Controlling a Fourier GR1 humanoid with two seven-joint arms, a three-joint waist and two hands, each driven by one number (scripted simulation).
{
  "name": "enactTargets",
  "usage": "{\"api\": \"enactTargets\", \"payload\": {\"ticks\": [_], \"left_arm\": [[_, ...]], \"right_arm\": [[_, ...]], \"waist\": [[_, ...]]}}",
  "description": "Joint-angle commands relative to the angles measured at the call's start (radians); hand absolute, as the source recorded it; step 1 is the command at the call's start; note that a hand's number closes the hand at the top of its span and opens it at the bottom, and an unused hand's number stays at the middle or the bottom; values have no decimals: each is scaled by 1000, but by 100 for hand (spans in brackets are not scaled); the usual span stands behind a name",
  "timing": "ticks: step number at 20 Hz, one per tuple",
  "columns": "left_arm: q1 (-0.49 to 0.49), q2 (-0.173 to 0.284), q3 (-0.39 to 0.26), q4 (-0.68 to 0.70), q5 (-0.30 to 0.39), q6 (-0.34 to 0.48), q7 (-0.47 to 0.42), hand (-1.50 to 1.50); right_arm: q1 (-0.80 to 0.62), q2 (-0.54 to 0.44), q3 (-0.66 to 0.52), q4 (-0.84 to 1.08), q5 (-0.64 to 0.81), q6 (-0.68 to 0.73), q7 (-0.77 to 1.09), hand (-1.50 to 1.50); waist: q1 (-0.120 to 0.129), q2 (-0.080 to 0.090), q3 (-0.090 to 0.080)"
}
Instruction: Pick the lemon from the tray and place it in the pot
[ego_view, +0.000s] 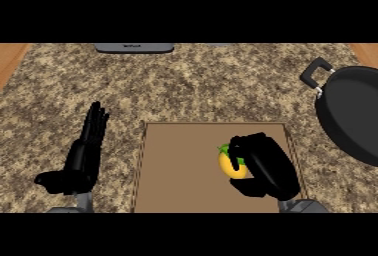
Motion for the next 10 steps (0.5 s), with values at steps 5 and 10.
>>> {"api": "enactTargets", "payload": {"ticks": [5, 10], "left_arm": [[-19, 3, 0, -23, -3, 1, -3, 0], [-32, 17, -20, -29, -7, -29, 7, 0]], "right_arm": [[-116, 50, -414, 209, 50, -4, 512, 150], [-360, 22, -564, 291, 177, -23, 830, 150]], "waist": [[-1, 46, -4], [84, 38, -4]]}}
